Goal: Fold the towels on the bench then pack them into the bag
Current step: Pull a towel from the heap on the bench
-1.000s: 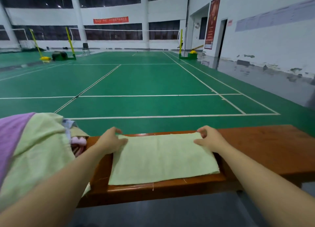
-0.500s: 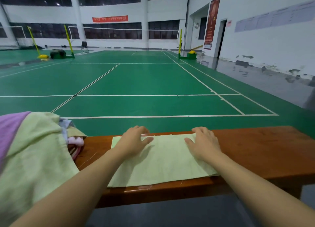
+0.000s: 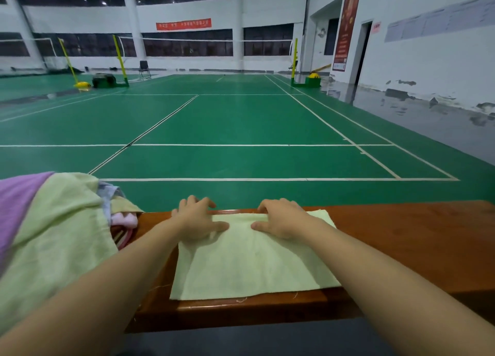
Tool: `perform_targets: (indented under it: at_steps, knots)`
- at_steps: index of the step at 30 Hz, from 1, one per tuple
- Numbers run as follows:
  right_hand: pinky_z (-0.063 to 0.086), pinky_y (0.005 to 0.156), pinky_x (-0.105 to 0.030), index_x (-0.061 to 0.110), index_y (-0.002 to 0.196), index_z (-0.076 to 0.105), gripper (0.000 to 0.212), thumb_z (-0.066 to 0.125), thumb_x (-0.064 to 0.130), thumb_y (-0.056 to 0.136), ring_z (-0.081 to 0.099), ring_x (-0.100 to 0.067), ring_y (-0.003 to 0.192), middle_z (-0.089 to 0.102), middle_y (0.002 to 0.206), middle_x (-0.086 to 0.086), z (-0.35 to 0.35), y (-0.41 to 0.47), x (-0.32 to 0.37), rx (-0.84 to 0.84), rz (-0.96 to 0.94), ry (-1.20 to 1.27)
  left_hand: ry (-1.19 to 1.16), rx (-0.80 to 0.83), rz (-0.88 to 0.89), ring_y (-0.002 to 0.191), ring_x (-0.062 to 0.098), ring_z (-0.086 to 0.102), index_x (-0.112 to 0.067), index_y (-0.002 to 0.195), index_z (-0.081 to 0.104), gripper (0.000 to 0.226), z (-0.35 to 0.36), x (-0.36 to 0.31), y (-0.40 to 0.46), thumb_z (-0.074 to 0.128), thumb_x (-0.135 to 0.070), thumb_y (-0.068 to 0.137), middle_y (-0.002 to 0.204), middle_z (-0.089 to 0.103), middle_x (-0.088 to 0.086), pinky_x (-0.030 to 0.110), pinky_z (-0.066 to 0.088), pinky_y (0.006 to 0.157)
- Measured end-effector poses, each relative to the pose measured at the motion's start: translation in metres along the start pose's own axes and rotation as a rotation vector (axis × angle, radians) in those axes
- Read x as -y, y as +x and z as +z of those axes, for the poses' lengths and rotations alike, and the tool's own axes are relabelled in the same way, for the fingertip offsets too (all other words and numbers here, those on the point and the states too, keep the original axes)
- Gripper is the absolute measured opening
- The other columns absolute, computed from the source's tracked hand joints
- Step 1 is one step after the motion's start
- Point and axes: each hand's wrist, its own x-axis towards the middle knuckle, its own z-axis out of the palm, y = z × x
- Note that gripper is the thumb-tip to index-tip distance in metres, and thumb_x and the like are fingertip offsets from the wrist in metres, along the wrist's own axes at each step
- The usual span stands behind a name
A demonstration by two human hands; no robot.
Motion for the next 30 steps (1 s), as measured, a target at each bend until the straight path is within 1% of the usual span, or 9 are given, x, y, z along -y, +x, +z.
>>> perform_targets:
  at_steps: [3,6,9,11,15,19,24,27,30]
  knots:
    - [0.051,0.089,-0.036,0.022,0.114,0.067,0.048,0.070,0.060,0.085,0.064,-0.023,0.104,0.069,0.115,0.002,-0.015,0.009,-0.003,0.126,0.024,0.076,-0.020,0.005,0.010,0.142,0.030,0.026,-0.037,0.145,0.040,0.078,-0.006,0.012,-0.007,0.071,-0.067,0.079,0.148,0.032,0.007,0.050,0.026,0.117]
    - [0.050,0.072,-0.031,0.018,0.091,0.073,0.039,0.078,0.055,0.080,0.067,-0.020,0.084,0.073,0.091,0.001,-0.018,0.009,-0.017,0.132,0.052,0.166,-0.107,-0.109,0.179,0.127,0.020,0.032,-0.040,0.125,0.053,0.058,-0.010,0.005,-0.016,0.080,-0.054,0.076,0.126,0.041,-0.004,0.044,0.032,0.112]
    - [0.046,0.064,-0.031,0.016,0.080,0.072,0.043,0.082,0.058,0.072,0.064,-0.019,0.071,0.072,0.078,0.000,-0.016,0.006,-0.031,0.047,0.118,0.258,-0.296,-0.132,0.383,0.089,0.009,0.053,-0.036,0.091,0.064,0.026,-0.007,-0.030,-0.037,0.080,-0.052,0.079,0.093,0.060,-0.012,0.033,0.049,0.083]
    - [0.042,0.060,-0.031,0.014,0.078,0.069,0.048,0.082,0.059,0.072,0.058,-0.020,0.066,0.065,0.071,0.000,-0.015,0.001,-0.039,0.004,0.164,0.251,-0.207,0.045,0.389,0.080,0.009,0.059,-0.032,0.091,0.066,0.035,0.005,-0.060,-0.050,0.072,-0.064,0.080,0.087,0.064,-0.012,0.032,0.051,0.074]
    - [0.038,0.057,-0.030,0.014,0.084,0.066,0.054,0.082,0.063,0.070,0.057,-0.020,0.067,0.060,0.071,0.002,-0.021,-0.010,-0.056,-0.022,0.257,0.213,0.083,0.133,0.292,0.104,0.021,0.054,-0.025,0.120,0.052,0.063,0.023,-0.088,-0.052,0.062,-0.074,0.082,0.116,0.058,0.001,0.039,0.048,0.092]
    - [0.025,0.052,-0.031,0.015,0.065,0.043,0.060,0.083,0.060,0.073,0.039,-0.019,0.055,0.041,0.060,0.001,-0.027,-0.022,-0.070,-0.006,0.318,0.234,0.114,0.154,0.231,0.132,0.027,0.042,-0.024,0.145,0.040,0.076,0.012,-0.082,-0.033,0.069,-0.061,0.086,0.147,0.041,0.006,0.047,0.039,0.112]
    - [0.025,0.055,-0.031,0.015,0.068,0.042,0.061,0.079,0.063,0.076,0.036,-0.022,0.054,0.038,0.061,-0.003,-0.022,-0.032,-0.072,-0.012,0.354,0.423,0.023,0.000,-0.130,0.139,0.037,0.035,-0.008,0.151,0.031,0.115,0.013,-0.066,-0.033,0.068,-0.080,0.071,0.151,0.034,0.018,0.048,0.039,0.112]
    - [0.025,0.050,-0.029,0.016,0.066,0.041,0.056,0.075,0.058,0.084,0.036,-0.018,0.048,0.040,0.057,0.001,-0.017,-0.037,-0.070,-0.048,0.356,0.508,0.070,0.016,-0.229,0.099,0.023,0.064,-0.010,0.113,0.072,0.100,0.015,-0.053,-0.044,0.050,-0.096,0.066,0.114,0.070,0.007,0.034,0.053,0.076]
    - [0.021,0.049,-0.030,0.020,0.061,0.037,0.056,0.074,0.053,0.086,0.032,-0.016,0.045,0.036,0.050,0.005,-0.014,-0.040,-0.066,-0.097,0.322,0.582,0.032,0.007,-0.224,0.071,0.012,0.062,-0.019,0.083,0.073,0.078,0.016,-0.060,-0.060,0.045,-0.092,0.075,0.063,0.072,-0.010,0.027,0.047,0.061]
